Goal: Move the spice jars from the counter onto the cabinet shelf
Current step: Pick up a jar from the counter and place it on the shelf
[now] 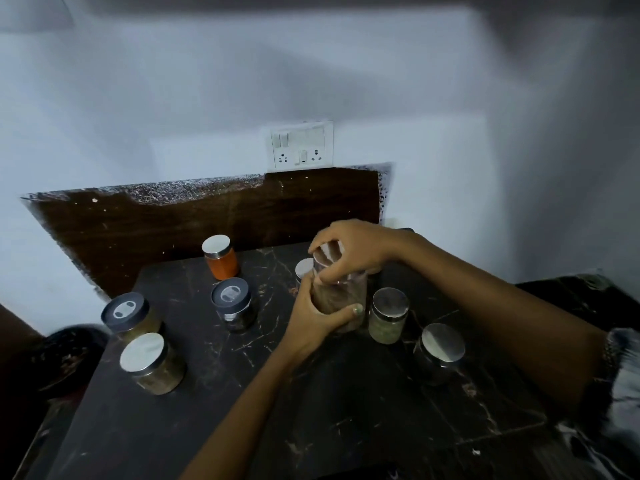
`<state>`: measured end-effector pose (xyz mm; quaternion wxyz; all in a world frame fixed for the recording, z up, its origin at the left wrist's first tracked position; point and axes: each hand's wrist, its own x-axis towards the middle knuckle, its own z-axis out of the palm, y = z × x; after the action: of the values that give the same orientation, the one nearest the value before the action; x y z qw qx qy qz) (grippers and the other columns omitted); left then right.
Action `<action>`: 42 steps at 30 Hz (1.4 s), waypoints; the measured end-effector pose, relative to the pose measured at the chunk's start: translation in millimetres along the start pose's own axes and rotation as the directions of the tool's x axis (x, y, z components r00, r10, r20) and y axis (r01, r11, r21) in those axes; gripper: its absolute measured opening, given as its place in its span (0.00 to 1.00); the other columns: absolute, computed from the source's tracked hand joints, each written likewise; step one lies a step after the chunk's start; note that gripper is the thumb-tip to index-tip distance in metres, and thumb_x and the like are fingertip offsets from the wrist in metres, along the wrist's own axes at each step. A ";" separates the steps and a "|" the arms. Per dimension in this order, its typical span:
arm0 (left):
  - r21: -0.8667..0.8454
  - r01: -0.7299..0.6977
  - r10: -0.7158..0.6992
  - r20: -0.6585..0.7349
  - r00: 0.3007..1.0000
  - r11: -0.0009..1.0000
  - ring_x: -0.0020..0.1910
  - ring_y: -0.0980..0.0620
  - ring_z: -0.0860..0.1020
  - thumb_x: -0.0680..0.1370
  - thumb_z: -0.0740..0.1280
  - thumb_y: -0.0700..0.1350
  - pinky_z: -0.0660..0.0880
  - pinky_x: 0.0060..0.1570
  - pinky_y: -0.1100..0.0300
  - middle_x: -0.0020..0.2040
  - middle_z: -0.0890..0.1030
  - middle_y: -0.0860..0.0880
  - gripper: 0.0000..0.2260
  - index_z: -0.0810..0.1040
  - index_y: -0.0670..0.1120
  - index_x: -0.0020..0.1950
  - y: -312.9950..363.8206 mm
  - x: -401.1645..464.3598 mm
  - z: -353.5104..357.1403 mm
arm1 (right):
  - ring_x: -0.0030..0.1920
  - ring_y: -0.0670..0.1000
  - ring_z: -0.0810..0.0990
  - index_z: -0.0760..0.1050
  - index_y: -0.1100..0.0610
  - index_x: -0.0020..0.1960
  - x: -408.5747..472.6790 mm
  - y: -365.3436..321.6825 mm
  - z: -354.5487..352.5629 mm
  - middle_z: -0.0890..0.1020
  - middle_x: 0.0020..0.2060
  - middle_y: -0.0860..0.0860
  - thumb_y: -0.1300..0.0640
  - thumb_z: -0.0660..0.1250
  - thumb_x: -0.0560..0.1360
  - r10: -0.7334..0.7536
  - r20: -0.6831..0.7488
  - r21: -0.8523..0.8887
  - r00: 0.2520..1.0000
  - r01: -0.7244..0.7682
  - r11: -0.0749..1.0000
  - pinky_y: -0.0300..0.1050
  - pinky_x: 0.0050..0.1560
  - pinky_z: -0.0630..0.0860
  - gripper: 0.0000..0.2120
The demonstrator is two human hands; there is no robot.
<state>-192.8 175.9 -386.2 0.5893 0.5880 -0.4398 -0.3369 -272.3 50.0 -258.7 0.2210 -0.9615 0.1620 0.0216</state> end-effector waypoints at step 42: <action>-0.336 0.214 -0.142 0.225 0.964 0.917 0.57 0.52 0.80 0.58 0.78 0.49 0.78 0.49 0.62 0.56 0.82 0.52 0.32 0.73 0.51 0.61 44.6 4.9 -27.0 | 0.50 0.43 0.78 0.79 0.55 0.57 -1.5 -31.6 -53.0 0.79 0.47 0.43 0.44 0.76 0.64 0.107 -0.207 0.272 0.972 -0.048 0.961 0.39 0.45 0.78 0.25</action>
<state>-171.5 185.8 -339.4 0.6068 0.4728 -0.3716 -0.5198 -265.2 54.4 -197.6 0.3275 -0.9125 0.2247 -0.0980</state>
